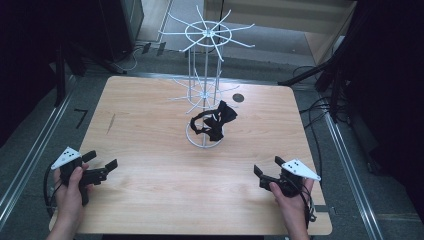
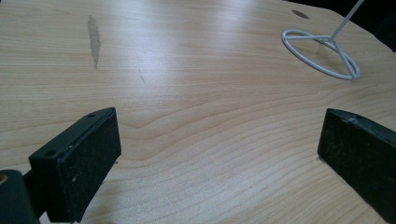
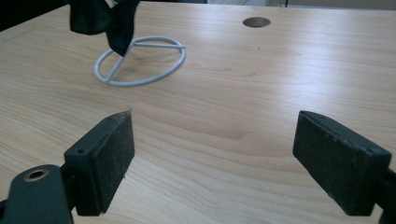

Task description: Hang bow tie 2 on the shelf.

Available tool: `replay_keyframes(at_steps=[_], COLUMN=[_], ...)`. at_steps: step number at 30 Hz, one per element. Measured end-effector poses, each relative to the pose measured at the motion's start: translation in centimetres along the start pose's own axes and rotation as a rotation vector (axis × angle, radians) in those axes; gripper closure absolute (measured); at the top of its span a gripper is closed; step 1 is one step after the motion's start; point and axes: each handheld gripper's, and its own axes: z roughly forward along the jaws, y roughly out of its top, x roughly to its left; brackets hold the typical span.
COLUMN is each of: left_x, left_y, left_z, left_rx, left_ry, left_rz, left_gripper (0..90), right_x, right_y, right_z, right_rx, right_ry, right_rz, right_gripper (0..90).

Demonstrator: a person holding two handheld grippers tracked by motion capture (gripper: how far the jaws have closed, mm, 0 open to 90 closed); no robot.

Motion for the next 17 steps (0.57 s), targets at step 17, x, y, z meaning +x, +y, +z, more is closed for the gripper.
replay_keyframes(at_steps=[17], left_x=[0.0], left_y=[0.0], left_z=[0.0], left_rx=[0.002], left_ry=[-0.001], left_rz=[-0.003], left_gripper=[0.0], right_x=[-5.5], right_y=[-3.2], right_z=[-2.1], right_rx=[0.051], right_ry=[-0.064], right_rz=[0.082], right_gripper=[13.6])
